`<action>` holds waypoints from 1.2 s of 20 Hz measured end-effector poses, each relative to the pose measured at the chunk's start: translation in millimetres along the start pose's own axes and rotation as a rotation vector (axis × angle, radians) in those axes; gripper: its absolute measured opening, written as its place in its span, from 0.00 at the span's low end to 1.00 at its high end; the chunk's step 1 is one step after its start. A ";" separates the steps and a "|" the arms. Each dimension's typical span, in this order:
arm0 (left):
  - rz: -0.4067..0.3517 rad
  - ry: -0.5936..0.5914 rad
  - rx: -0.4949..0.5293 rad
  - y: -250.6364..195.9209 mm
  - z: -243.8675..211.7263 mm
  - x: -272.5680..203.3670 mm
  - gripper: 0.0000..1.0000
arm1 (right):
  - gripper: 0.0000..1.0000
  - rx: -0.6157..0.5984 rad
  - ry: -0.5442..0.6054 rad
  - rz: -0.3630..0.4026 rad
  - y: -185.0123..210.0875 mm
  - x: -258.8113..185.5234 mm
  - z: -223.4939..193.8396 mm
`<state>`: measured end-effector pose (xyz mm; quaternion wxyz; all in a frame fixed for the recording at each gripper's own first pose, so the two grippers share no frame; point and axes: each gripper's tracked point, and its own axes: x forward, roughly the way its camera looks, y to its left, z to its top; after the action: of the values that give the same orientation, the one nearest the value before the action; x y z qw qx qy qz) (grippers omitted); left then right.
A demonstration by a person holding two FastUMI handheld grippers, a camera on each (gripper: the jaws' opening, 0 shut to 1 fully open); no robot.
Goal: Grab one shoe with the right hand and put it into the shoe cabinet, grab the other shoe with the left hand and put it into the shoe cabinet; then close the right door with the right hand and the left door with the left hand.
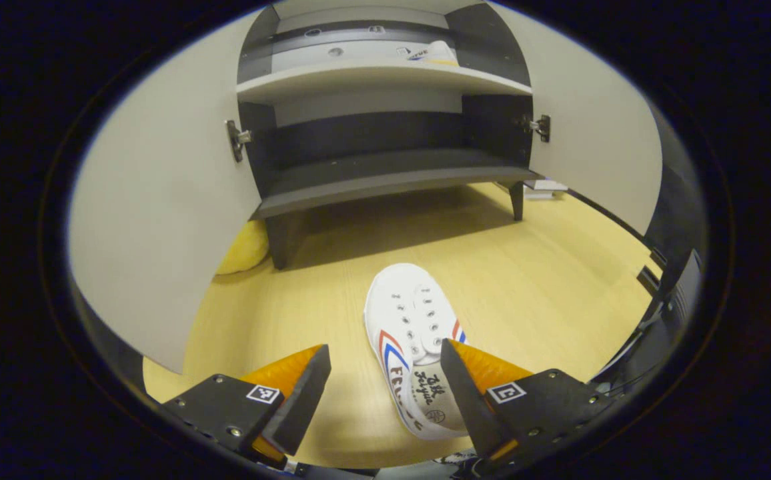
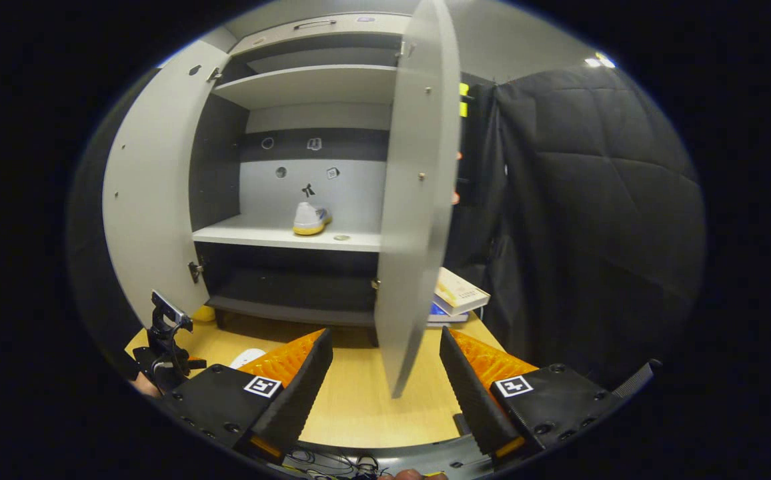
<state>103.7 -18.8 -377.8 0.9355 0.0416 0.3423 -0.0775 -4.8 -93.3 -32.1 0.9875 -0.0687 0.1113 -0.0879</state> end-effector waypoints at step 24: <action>-0.046 0.224 -0.237 -6.2 -23.4 32.2 0.07 | 0.98 0.144 -0.075 -0.402 -183.3 30.4 0.6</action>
<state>112.0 -25.6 -416.7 0.8879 -0.0685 0.4519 -0.0530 -4.5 -277.8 -9.4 0.9559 -0.0219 0.0518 -0.2884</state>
